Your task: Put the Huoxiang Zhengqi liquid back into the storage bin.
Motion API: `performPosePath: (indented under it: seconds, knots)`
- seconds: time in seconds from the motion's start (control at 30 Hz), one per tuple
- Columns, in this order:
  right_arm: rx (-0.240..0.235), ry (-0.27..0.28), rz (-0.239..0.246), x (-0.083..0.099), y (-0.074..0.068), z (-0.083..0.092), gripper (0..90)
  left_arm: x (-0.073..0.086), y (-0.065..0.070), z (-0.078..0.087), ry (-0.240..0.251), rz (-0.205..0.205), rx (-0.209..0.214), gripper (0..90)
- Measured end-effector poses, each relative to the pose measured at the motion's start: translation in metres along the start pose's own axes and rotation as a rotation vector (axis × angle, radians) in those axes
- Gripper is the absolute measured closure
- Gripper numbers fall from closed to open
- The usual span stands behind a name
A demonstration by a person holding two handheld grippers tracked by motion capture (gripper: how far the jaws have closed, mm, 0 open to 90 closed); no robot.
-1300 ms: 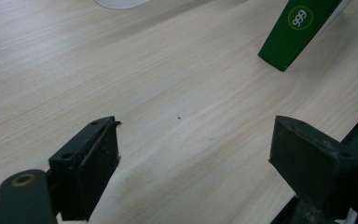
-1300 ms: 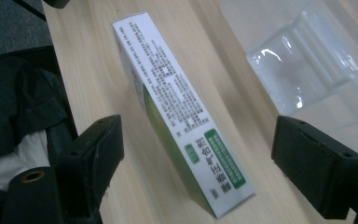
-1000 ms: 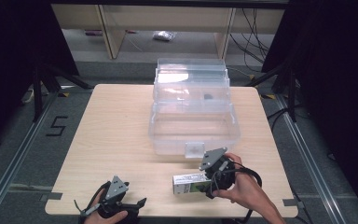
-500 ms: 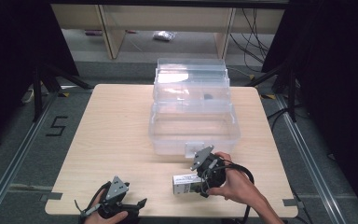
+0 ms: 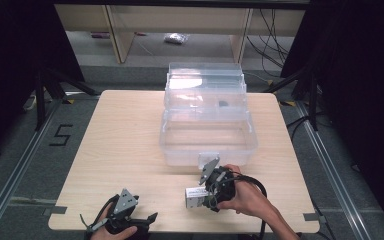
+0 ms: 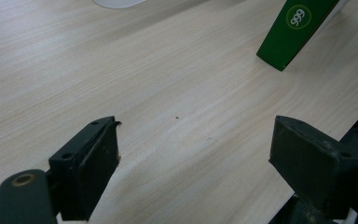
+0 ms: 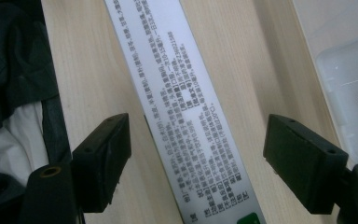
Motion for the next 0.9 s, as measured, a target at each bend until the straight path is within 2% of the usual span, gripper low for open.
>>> performPosePath:
  seconds: [0.1,0.2,0.27,0.3,0.33,0.37,0.4,0.53,0.57,0.6,0.63,0.7,0.73,0.77,0.8,0.83,0.87,0.9]
  knots:
    - [-0.007,-0.01,0.005,0.0,0.003,-0.003,26.0,0.0,0.002,0.0,0.008,0.014,0.011,14.9]
    - [-0.002,-0.025,-0.008,0.0,0.005,-0.006,27.5,0.0,0.0,0.0,0.001,-0.001,0.0,14.9]
    - [-0.008,-0.033,-0.001,0.0,0.006,-0.006,28.0,0.0,0.001,0.0,0.006,0.011,0.007,14.9]
    - [-0.002,-0.041,-0.011,0.0,0.006,-0.007,28.7,0.0,0.001,0.001,0.004,0.006,0.01,14.9]
    - [0.003,-0.043,-0.045,0.001,0.004,-0.007,30.1,0.0,0.002,0.0,0.009,0.016,0.007,14.9]
    - [0.001,-0.045,-0.043,0.001,0.004,-0.007,30.7,0.0,0.001,0.0,0.006,0.012,0.007,14.9]
    - [-0.009,-0.038,0.013,0.0,0.007,-0.008,30.8,0.0,0.0,0.0,-0.002,-0.005,0.0,14.9]
    - [-0.01,-0.052,0.017,-0.001,0.007,-0.011,34.0,0.0,0.0,0.0,-0.001,-0.005,0.0,14.9]
    - [-0.007,-0.063,-0.028,0.0,0.004,-0.01,34.7,0.0,0.0,0.0,0.002,0.001,0.0,14.9]
    - [-0.009,-0.064,-0.022,-0.001,0.003,-0.011,35.8,0.0,0.0,0.0,0.002,0.001,0.001,14.9]
    - [-0.019,-0.062,0.035,-0.001,0.006,-0.013,36.8,0.0,0.0,0.0,0.001,0.001,0.001,14.9]
    - [-0.001,-0.086,-0.004,0.0,0.004,-0.014,38.6,0.0,0.0,0.0,0.003,0.001,0.001,14.9]
    - [0.005,-0.097,0.032,0.0,0.006,-0.015,39.1,0.0,0.0,0.0,0.002,0.0,0.001,14.9]
    - [0.01,-0.103,-0.002,0.0,0.004,-0.016,39.4,0.0,0.0,0.0,0.002,0.001,0.002,14.9]
    - [0.01,-0.103,-0.002,0.0,0.004,-0.016,39.4,0.0,0.0,0.0,0.002,0.001,0.002,14.9]
    - [0.01,-0.12,0.015,0.001,0.007,-0.015,39.8,0.0,0.001,0.001,0.004,0.005,0.012,14.9]
    - [0.001,-0.118,0.076,0.0,0.012,-0.016,40.1,0.0,0.001,0.001,0.006,0.01,0.011,14.9]
    - [-0.011,-0.115,0.035,0.0,0.009,-0.017,40.8,0.0,0.002,0.001,0.007,0.009,0.011,14.9]
Point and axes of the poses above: each handheld gripper's, and its own axes: z roughly backward along the jaws, x roughly out of its underside, y roughly to its right, the point moved 1 cm from there along -z, roughly forward along the jaws, and after that the axes turned 15 degrees about -x, right-handed, at the moved point
